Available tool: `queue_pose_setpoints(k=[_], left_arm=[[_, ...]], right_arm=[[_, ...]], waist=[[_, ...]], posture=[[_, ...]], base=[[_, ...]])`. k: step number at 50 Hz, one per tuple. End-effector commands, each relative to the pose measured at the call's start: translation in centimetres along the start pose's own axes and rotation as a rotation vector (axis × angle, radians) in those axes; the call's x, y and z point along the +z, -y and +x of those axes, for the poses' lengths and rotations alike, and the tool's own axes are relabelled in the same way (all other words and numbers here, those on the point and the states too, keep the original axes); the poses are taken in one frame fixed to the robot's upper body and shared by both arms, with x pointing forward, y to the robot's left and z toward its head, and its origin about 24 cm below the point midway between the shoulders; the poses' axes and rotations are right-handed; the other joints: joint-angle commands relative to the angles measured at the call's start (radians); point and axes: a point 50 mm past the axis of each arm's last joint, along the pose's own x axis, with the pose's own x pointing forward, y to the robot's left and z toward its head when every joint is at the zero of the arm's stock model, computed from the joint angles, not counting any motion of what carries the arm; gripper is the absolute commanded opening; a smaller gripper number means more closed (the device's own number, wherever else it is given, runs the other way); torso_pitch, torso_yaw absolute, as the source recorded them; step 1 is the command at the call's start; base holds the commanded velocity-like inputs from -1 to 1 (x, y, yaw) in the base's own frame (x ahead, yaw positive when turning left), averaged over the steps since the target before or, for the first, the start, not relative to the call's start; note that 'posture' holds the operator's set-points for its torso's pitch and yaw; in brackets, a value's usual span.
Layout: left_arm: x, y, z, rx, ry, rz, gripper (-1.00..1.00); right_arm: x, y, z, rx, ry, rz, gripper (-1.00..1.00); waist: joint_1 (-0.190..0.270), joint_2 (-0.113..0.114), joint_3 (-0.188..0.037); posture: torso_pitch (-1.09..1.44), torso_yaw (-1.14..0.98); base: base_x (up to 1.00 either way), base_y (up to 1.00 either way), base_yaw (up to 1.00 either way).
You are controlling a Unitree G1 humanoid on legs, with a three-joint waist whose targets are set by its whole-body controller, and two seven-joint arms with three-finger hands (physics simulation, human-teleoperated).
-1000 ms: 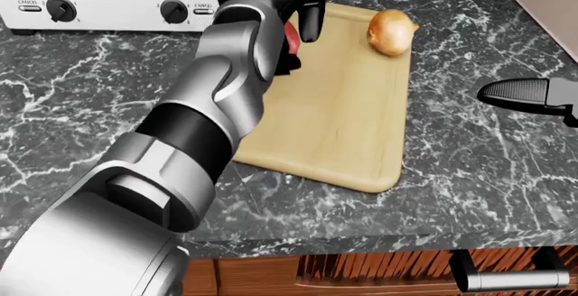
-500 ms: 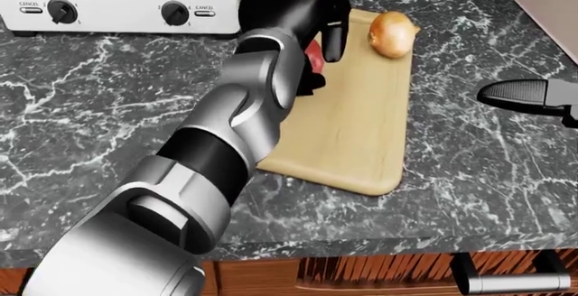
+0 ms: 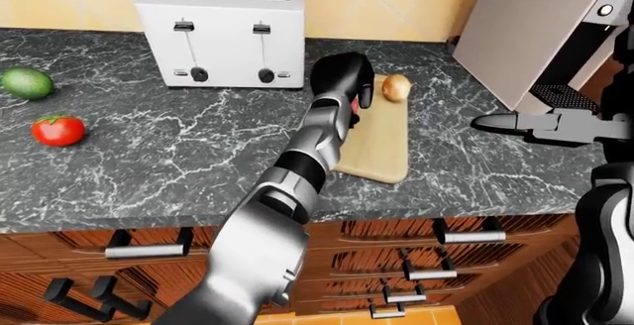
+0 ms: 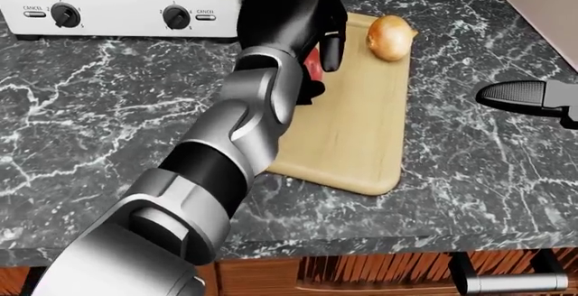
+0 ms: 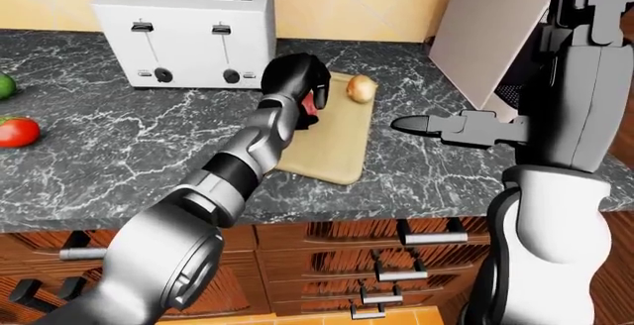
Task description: Place the avocado, onion, tomato and bell pepper on the cutting board.
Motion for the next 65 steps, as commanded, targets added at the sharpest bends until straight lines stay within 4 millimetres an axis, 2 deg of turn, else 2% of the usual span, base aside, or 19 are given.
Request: queue_pose_setpoints(k=[1, 8, 10, 13, 15, 16, 17, 19, 20, 21, 22, 31, 35, 40, 50, 53, 54, 59, 65], left_arm=[[1.0, -1.6, 0.6, 0.048, 0.038, 0.003, -1.00], [1.2, -1.6, 0.6, 0.049, 0.042, 0.000, -0.98], [1.2, -1.7, 0.7, 0.051, 0.041, -0.003, -0.72], [1.2, -1.9, 0.7, 0.058, 0.038, -0.004, -0.89], [1.2, -2.0, 0.7, 0.062, 0.033, -0.009, -0.72], [1.2, -1.9, 0.7, 0.058, 0.033, -0.008, -0.73], [1.2, -1.9, 0.7, 0.056, 0.030, -0.008, -0.60], [1.1, -1.8, 0.7, 0.054, 0.029, -0.006, -0.09], [1.1, -1.8, 0.7, 0.054, 0.029, -0.004, 0.44], [1.1, -1.8, 0.7, 0.055, 0.028, -0.006, 0.85], [1.1, -1.7, 0.7, 0.054, 0.028, -0.006, 1.00], [1.3, -2.0, 0.7, 0.056, 0.033, -0.016, 1.00], [1.8, -3.2, 1.1, 0.086, 0.040, -0.041, 1.00], [2.8, -6.0, 1.9, 0.160, 0.062, -0.121, 1.00], [6.3, -13.8, 2.2, 0.264, 0.143, -0.235, 1.00], [7.2, -16.6, 1.0, 0.303, 0.182, -0.272, 1.00], [7.7, -18.5, -0.3, 0.322, 0.201, -0.303, 1.00], [6.8, -22.9, -5.5, 0.357, 0.219, -0.427, 1.00], [4.3, -23.9, -11.0, 0.387, 0.191, -0.524, 1.00]], right_arm=[[1.0, 0.4, 0.1, -0.021, 0.059, -0.006, 1.00], [0.9, 0.3, 0.2, -0.021, 0.059, -0.006, 1.00], [0.9, 0.3, 0.2, -0.022, 0.058, -0.004, 1.00], [1.0, 0.3, 0.2, -0.022, 0.060, -0.003, 1.00], [0.9, 0.3, 0.2, -0.021, 0.059, -0.005, 1.00], [0.9, 0.3, 0.2, -0.021, 0.059, -0.004, 1.00], [0.9, 0.3, 0.2, -0.021, 0.059, -0.004, 1.00], [0.9, 0.2, 0.2, -0.019, 0.057, -0.004, 1.00], [0.8, 0.2, 0.2, -0.018, 0.057, -0.003, 1.00], [0.8, 0.2, 0.1, -0.018, 0.056, -0.004, 1.00], [0.8, 0.2, 0.1, -0.018, 0.057, -0.003, 1.00], [0.7, 0.2, 0.2, -0.019, 0.055, -0.003, 1.00], [0.7, 0.2, 0.2, -0.017, 0.054, -0.002, 1.00], [0.6, 0.0, 0.2, -0.012, 0.053, -0.001, 1.00], [0.7, 0.0, 0.2, -0.012, 0.053, 0.000, 1.00], [0.6, 0.0, 0.3, -0.011, 0.052, 0.000, 1.00], [0.6, 0.0, 0.3, -0.012, 0.051, 0.000, 1.00], [0.6, -0.2, 0.3, -0.010, 0.052, -0.002, 1.00], [0.4, -0.4, 0.3, -0.008, 0.049, -0.003, 1.00]], waist=[[0.000, -0.005, -0.022], [0.000, -0.005, -0.022], [0.000, -0.005, -0.022], [0.000, -0.005, -0.022], [0.001, -0.005, -0.022], [0.001, -0.005, -0.021], [0.000, -0.005, -0.021], [0.001, -0.005, -0.021], [0.001, -0.005, -0.020], [0.001, -0.005, -0.020], [0.001, -0.005, -0.021], [0.000, -0.004, -0.023], [0.000, -0.004, -0.023], [0.000, -0.004, -0.021], [0.001, 0.000, -0.008], [0.000, 0.004, -0.005], [-0.001, 0.005, -0.003], [-0.005, 0.014, 0.011], [-0.004, 0.022, 0.021]], posture=[[0.00, 0.00], [0.00, 0.00], [0.00, 0.00], [0.00, 0.00], [0.00, 0.00], [0.00, 0.00], [0.00, 0.00], [0.00, 0.00], [0.00, 0.00], [0.00, 0.00], [0.00, 0.00], [0.00, 0.00], [0.00, 0.00], [0.00, 0.00], [0.00, 0.00], [0.00, 0.00], [0.00, 0.00], [0.00, 0.00], [0.00, 0.00]], base=[[0.00, 0.00, 0.00], [0.00, 0.00, 0.00], [0.00, 0.00, 0.00], [0.00, 0.00, 0.00], [0.00, 0.00, 0.00], [0.00, 0.00, 0.00], [0.00, 0.00, 0.00], [0.00, 0.00, 0.00], [0.00, 0.00, 0.00], [0.00, 0.00, 0.00], [0.00, 0.00, 0.00], [0.00, 0.00, 0.00], [0.00, 0.00, 0.00], [0.00, 0.00, 0.00], [0.00, 0.00, 0.00], [0.00, 0.00, 0.00], [0.00, 0.00, 0.00], [0.00, 0.00, 0.00], [0.00, 0.00, 0.00]])
